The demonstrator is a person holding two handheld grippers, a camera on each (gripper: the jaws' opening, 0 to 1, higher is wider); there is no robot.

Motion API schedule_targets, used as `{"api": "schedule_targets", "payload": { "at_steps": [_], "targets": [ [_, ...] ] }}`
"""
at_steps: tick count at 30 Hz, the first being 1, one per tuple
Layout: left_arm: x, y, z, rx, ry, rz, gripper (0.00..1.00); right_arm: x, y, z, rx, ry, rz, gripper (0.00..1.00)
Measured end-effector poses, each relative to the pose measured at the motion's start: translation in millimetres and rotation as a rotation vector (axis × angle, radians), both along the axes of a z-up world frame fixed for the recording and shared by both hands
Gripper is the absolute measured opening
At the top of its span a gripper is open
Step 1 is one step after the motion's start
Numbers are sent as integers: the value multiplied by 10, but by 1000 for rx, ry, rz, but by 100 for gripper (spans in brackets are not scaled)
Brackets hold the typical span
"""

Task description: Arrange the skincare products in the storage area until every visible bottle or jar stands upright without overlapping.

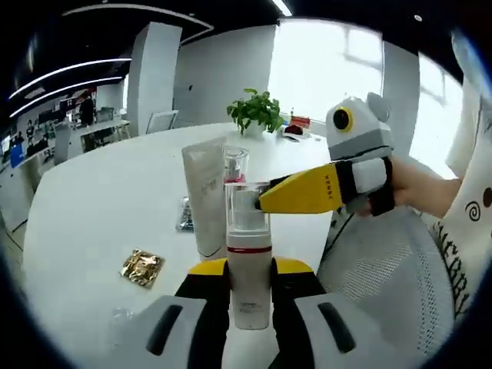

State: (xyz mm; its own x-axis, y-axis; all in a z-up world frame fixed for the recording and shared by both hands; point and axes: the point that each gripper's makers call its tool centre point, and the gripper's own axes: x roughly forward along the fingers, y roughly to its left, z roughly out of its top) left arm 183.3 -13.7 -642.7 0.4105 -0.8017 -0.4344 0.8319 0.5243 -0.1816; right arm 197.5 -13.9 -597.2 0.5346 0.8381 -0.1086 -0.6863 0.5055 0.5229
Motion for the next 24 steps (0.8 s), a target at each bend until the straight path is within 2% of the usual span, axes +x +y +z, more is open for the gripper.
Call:
{"api": "schedule_targets", "payload": {
  "at_steps": [3, 6, 10, 12, 17, 24],
  "targets": [
    [-98, -63, 81, -84, 49, -63, 15, -54, 31, 62, 38, -9, 71, 24],
    [-201, -78, 131, -108, 65, -143, 15, -118, 35, 110, 54, -34, 133, 22],
    [-378, -132, 256, -209, 117, -263, 15, -284, 90, 244, 114, -51, 246, 22],
    [-405, -139, 246, -213, 127, -282, 15, -306, 103, 257, 89, -84, 266, 21],
    [-524, -176, 279, -245, 155, -353, 15, -396, 133, 294, 107, -95, 330, 21],
    [-607, -215, 232, -222, 174, -402, 15, -470, 151, 251, 81, -104, 378, 20]
  ]
}}
